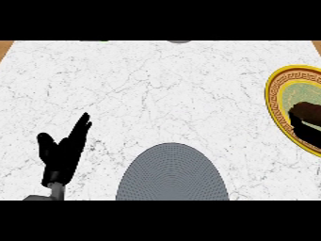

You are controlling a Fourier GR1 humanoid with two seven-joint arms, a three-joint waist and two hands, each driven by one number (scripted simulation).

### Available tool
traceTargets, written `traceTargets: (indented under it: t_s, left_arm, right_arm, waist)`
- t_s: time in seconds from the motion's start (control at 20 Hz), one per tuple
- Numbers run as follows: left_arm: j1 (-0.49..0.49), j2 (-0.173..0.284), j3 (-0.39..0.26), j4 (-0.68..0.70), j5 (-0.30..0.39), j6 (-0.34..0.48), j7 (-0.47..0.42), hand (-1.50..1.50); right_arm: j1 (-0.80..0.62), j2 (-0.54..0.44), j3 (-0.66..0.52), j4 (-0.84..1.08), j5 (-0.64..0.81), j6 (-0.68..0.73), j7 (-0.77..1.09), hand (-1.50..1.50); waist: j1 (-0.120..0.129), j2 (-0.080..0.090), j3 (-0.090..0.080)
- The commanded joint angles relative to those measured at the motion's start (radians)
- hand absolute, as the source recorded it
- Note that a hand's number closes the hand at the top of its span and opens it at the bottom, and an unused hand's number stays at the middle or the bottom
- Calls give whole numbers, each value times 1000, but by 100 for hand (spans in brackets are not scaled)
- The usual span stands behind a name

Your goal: Pick the sweet potato from the placemat and place it in the plate

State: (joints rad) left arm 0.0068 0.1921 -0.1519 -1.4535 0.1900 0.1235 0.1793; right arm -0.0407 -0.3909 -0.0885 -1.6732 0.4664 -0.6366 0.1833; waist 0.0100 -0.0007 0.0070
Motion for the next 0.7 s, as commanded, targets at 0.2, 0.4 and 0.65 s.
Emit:
traceTargets:
  t_s: [0.2,0.4,0.65]
  left_arm:
    - [34,-49,-52,-2,-33,13,27,0]
    - [6,-43,-36,-24,-43,23,52,0]
    - [-27,-30,-11,34,-10,-37,11,0]
  right_arm:
    - [-260,-99,-200,520,-218,68,-334,150]
    - [-383,-130,-273,775,-276,103,-537,150]
    - [-422,-251,-205,1002,-159,211,-363,-150]
  waist:
    - [16,7,-4]
    - [15,7,-5]
    - [37,21,-5]
